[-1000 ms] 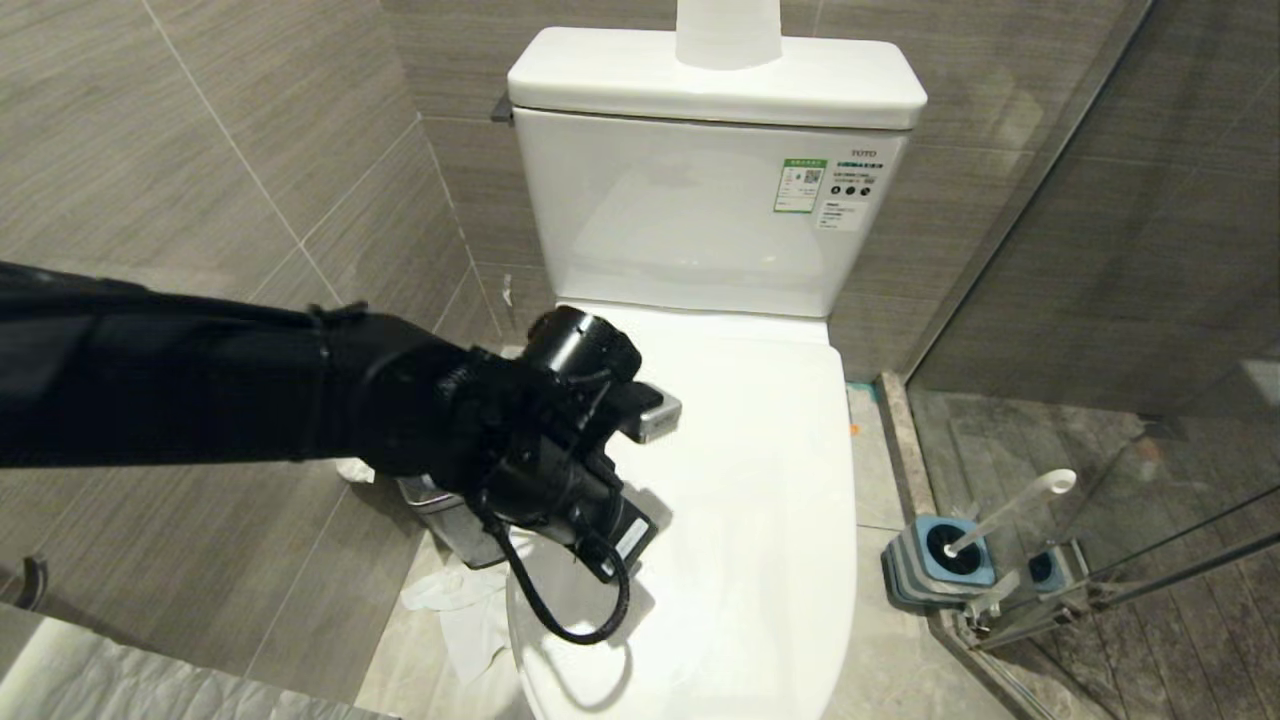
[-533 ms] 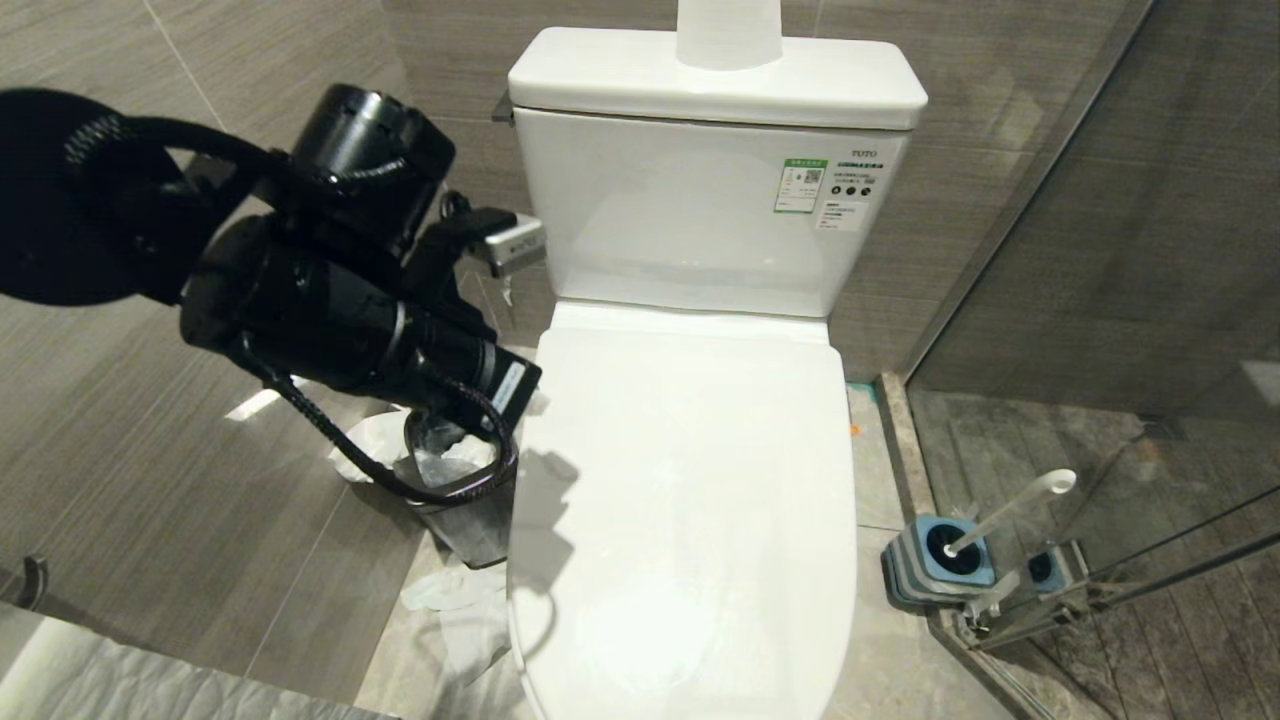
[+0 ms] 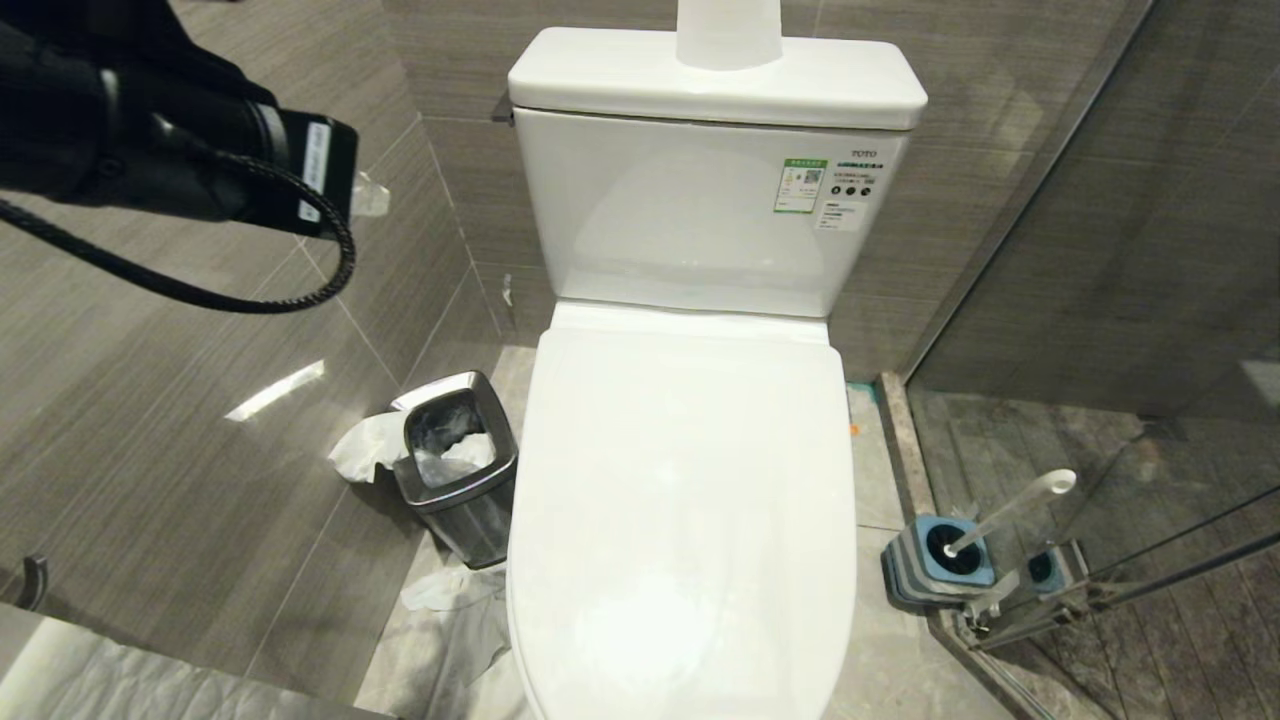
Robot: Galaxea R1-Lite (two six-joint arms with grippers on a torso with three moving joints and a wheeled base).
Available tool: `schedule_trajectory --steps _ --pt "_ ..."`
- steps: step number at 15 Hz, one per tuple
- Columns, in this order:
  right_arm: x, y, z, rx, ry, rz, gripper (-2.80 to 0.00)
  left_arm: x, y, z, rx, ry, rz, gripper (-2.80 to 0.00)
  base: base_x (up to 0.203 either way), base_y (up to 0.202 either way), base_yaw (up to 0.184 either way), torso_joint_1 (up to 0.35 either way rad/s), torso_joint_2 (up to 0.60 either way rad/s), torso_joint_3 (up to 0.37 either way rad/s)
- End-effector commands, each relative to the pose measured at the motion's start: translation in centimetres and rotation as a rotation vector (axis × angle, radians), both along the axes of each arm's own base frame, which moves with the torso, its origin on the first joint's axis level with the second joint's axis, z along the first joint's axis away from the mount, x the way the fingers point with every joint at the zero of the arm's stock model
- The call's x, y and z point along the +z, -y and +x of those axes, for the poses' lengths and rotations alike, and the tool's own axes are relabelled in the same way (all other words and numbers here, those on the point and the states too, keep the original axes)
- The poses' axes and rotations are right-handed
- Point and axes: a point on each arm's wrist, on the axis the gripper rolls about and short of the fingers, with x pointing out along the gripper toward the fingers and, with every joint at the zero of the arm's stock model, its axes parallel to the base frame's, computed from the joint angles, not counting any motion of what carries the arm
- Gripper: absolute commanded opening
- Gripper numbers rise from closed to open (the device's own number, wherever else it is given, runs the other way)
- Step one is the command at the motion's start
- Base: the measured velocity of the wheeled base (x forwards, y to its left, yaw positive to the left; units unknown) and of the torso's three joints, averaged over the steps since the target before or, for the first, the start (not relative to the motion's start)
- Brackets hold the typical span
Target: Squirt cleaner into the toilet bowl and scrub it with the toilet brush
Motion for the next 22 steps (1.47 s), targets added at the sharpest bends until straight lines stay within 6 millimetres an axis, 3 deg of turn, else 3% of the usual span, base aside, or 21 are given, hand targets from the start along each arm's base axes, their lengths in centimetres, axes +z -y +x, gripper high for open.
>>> schedule_trajectory --steps 1,6,11,17,22 --pt "0.0 0.0 0.0 0.0 -0.001 0.0 -2.8 2.6 -3.4 -5.0 0.053 0.121 -0.053 -2.8 0.0 0.0 0.0 0.0 0.0 0.0" --pt "0.0 0.0 0.0 0.0 -0.001 0.0 -2.8 4.2 -8.0 -13.1 0.125 0.286 -0.123 -2.8 0.0 0.0 0.0 0.0 0.0 0.0" --pt "0.0 0.0 0.0 0.0 -0.001 0.0 -2.8 3.3 -10.4 -18.2 0.178 0.358 -0.149 -2.8 0.0 0.0 0.0 0.0 0.0 0.0" --pt "0.0 0.0 0.0 0.0 -0.001 0.0 -2.8 0.4 -11.8 -24.5 0.218 0.517 -0.186 -2.8 0.0 0.0 0.0 0.0 0.0 0.0" --pt "0.0 0.0 0.0 0.0 -0.001 0.0 -2.8 -5.5 -12.2 -29.3 0.279 0.569 -0.194 -2.8 0.0 0.0 0.0 0.0 0.0 0.0"
